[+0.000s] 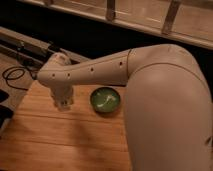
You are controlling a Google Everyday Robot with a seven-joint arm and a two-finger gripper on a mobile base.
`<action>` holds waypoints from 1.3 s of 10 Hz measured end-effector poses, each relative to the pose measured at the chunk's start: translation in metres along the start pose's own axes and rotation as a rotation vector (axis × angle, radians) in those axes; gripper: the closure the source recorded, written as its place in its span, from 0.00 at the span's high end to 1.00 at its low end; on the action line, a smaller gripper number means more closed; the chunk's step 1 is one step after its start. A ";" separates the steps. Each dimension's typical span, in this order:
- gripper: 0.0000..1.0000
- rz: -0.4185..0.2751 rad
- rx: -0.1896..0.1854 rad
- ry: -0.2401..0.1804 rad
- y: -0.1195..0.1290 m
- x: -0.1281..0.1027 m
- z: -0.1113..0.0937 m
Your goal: Place the bottle in the ceramic bowl
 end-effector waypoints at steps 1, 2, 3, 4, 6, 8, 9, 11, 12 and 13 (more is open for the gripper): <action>0.00 -0.002 -0.001 0.000 0.001 0.000 0.000; 0.00 0.002 0.000 0.003 0.001 -0.001 0.001; 0.00 0.005 0.006 0.006 -0.001 -0.004 0.000; 0.00 0.009 0.011 0.012 -0.001 -0.008 -0.001; 0.00 0.044 0.029 0.017 -0.025 -0.023 -0.003; 0.00 0.123 0.044 0.013 -0.081 -0.047 -0.005; 0.00 0.170 0.048 0.011 -0.112 -0.052 -0.005; 0.00 0.254 0.046 0.008 -0.163 -0.045 -0.004; 0.00 0.319 0.041 0.013 -0.193 -0.032 0.003; 0.00 0.364 0.037 0.019 -0.210 -0.022 0.014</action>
